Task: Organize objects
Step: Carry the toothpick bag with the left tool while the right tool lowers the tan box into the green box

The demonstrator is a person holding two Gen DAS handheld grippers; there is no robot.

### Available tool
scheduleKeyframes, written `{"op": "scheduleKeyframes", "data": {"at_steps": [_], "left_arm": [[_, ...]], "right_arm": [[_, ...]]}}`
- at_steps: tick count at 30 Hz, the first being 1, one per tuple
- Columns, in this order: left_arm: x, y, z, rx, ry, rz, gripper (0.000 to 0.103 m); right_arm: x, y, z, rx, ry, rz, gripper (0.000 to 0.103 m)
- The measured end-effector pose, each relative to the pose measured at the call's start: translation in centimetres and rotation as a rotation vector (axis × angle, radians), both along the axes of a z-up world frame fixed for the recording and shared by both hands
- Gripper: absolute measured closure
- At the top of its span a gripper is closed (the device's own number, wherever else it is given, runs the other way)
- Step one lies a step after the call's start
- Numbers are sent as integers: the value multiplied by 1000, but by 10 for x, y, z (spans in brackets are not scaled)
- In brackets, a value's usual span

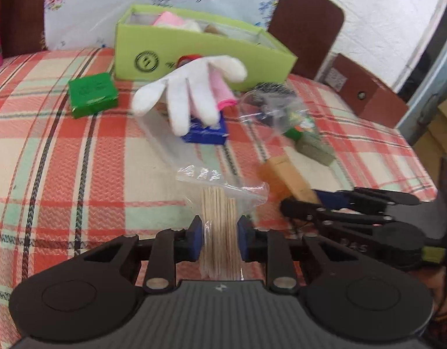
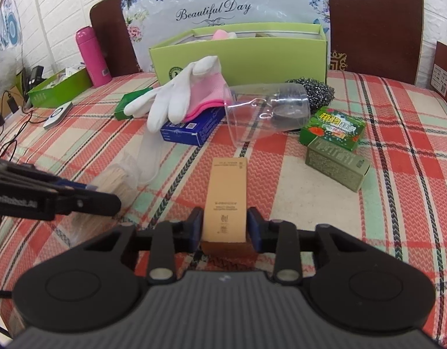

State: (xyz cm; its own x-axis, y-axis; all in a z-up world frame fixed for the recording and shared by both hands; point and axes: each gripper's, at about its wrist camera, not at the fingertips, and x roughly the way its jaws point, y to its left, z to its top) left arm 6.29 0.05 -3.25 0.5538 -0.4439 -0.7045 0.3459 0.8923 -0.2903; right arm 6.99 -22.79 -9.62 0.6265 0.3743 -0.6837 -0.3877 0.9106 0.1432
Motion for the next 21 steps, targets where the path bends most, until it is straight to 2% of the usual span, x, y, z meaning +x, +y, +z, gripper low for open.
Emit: {"op": "scheduleKeyframes", "data": {"at_steps": [4, 12, 16, 21], "left_arm": [[-3, 0, 28, -19, -83, -10, 78], [24, -1, 87, -77, -242, -10, 78], [46, -7, 108, -80, -302, 7, 78], [90, -12, 124, -77, -329, 62, 78]], "right_arm": [[-6, -6, 13, 62, -6, 24, 74], [5, -19, 70, 141, -164, 25, 74], [26, -21, 93, 131, -231, 9, 74], [62, -17, 114, 94, -309, -9, 74]]}}
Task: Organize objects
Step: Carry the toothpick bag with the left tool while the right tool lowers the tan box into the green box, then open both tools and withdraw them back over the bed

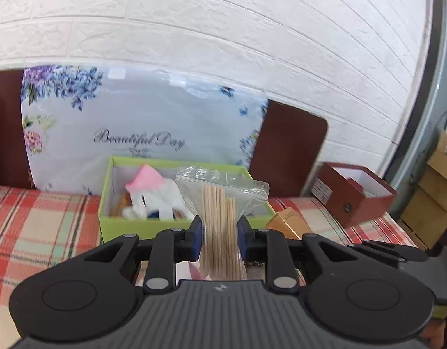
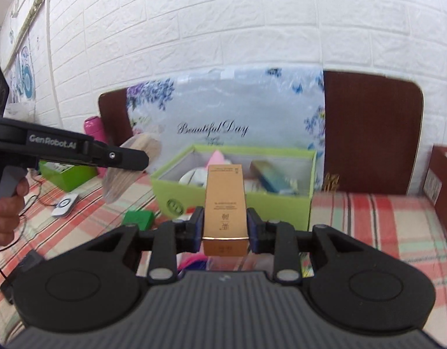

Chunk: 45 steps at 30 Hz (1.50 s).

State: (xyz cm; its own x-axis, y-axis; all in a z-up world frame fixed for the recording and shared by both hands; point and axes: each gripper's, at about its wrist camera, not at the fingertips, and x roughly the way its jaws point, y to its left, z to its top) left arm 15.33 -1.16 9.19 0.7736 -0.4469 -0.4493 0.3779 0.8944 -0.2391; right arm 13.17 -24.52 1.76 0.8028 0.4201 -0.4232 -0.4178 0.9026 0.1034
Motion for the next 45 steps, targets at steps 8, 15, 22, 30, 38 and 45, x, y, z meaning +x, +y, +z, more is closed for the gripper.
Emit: {"op": "scheduleKeyframes", "data": {"at_steps": [8, 15, 22, 30, 38, 45], "left_arm": [[83, -6, 3, 49, 22, 117, 78], [134, -6, -28, 68, 69, 137, 77], [137, 4, -57, 116, 24, 238, 13], [120, 12, -51, 94, 71, 271, 13], [64, -4, -23, 141, 54, 251, 13], [8, -18, -21, 198, 27, 211, 13]], "right_arm": [[84, 25, 6, -49, -19, -37, 74], [146, 51, -21, -86, 3, -23, 73], [158, 56, -49, -167, -13, -47, 17], [135, 46, -45, -146, -22, -74, 0], [85, 26, -18, -65, -48, -93, 0], [31, 4, -16, -30, -37, -122, 0]]}}
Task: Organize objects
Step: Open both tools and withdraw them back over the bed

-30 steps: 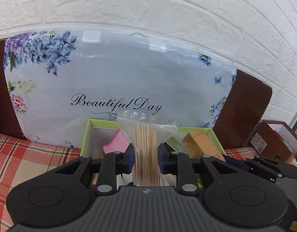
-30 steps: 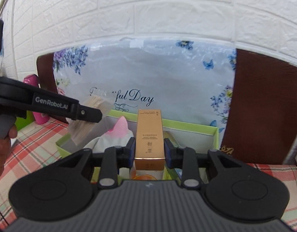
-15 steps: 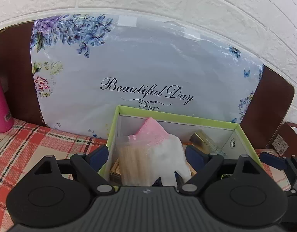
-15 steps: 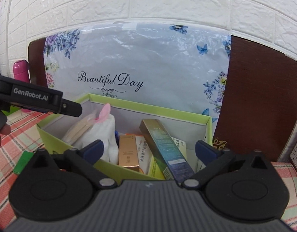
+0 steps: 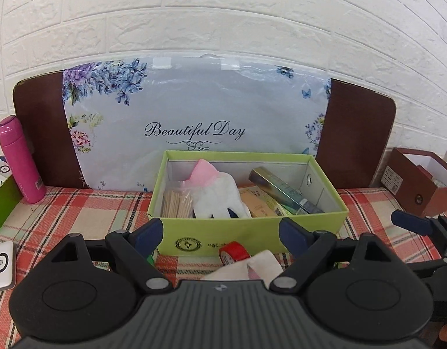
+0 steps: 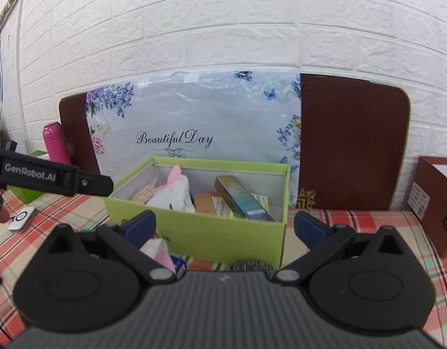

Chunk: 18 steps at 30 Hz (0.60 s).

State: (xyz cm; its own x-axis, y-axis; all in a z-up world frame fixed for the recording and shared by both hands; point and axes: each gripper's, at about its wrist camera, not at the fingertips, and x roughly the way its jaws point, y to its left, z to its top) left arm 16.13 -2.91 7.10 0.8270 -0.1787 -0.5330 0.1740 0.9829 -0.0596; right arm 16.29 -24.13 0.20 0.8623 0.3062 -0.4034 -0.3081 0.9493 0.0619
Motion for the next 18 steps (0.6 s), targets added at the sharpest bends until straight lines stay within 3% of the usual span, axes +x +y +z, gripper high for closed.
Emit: {"op": "scheduleKeyframes", "data": {"at_steps": [5, 11, 18], "left_arm": [[-28, -4, -15, -28, 42, -12, 13], [-51, -8, -40, 20, 84, 24, 13], [-68, 1, -61, 16, 153, 56, 13]], "right_arm": [[-32, -10, -9, 9, 25, -17, 0], [-63, -18, -27, 12, 82, -30, 0], [-82, -21, -50, 23, 161, -41, 0]]}}
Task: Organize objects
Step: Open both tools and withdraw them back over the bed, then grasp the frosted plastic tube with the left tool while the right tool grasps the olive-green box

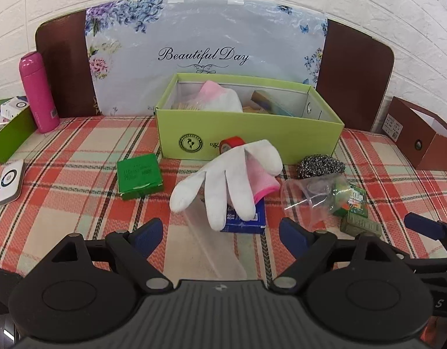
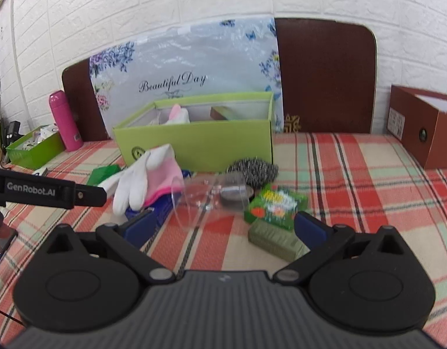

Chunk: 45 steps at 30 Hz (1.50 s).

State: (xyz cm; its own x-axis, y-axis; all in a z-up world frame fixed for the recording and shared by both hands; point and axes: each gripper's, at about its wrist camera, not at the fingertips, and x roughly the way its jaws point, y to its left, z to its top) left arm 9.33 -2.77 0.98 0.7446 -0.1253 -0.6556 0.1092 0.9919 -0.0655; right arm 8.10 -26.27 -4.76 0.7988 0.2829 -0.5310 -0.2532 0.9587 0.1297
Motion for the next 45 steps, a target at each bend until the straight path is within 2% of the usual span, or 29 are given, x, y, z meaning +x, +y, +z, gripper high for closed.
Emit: {"op": "scheduleKeyframes", "data": {"at_steps": [13, 19, 23, 28, 29, 31, 32, 33, 34, 36, 37, 39, 41, 43, 44, 45], "left_arm": [[-10, 5, -16, 5, 55, 27, 13], [-12, 9, -38, 23, 99, 35, 13], [-6, 11, -51, -19, 96, 55, 13], [16, 12, -54, -112, 78, 81, 13], [21, 12, -57, -124, 86, 73, 15], [30, 11, -64, -149, 131, 34, 49], [29, 11, -64, -128, 114, 29, 52], [27, 13, -64, -108, 112, 13, 62], [25, 16, -64, -102, 119, -4, 68], [17, 27, -63, -115, 134, -37, 70], [12, 33, -63, -119, 141, -50, 71], [0, 42, -63, -112, 151, -82, 72], [-9, 47, -63, -100, 155, -91, 72], [-13, 49, -62, -101, 158, -86, 72], [-14, 50, -62, -101, 158, -86, 72], [-14, 50, -63, -99, 158, -88, 72]], "right_arm": [[-12, 5, -10, 4, 32, 24, 0], [-14, -1, -17, 10, 53, 15, 0], [-13, -3, -24, 16, 81, 8, 0], [-9, -6, -28, 19, 94, 22, 0], [-8, -8, -29, 25, 98, 25, 0], [-6, -11, -31, 45, 104, 39, 0], [-6, -14, -32, 53, 95, 52, 0], [-6, -15, -33, 49, 82, 65, 0], [-4, -17, -33, 32, 69, 72, 0], [4, -20, -35, -20, 46, 71, 1], [10, -22, -35, -52, 45, 64, 2], [24, -24, -37, -102, 51, 47, 12], [38, -27, -41, -122, 48, 49, 12], [49, -27, -47, -139, 64, 47, 17], [52, -26, -51, -146, 84, 44, 32], [52, -25, -53, -149, 105, 42, 55]]}}
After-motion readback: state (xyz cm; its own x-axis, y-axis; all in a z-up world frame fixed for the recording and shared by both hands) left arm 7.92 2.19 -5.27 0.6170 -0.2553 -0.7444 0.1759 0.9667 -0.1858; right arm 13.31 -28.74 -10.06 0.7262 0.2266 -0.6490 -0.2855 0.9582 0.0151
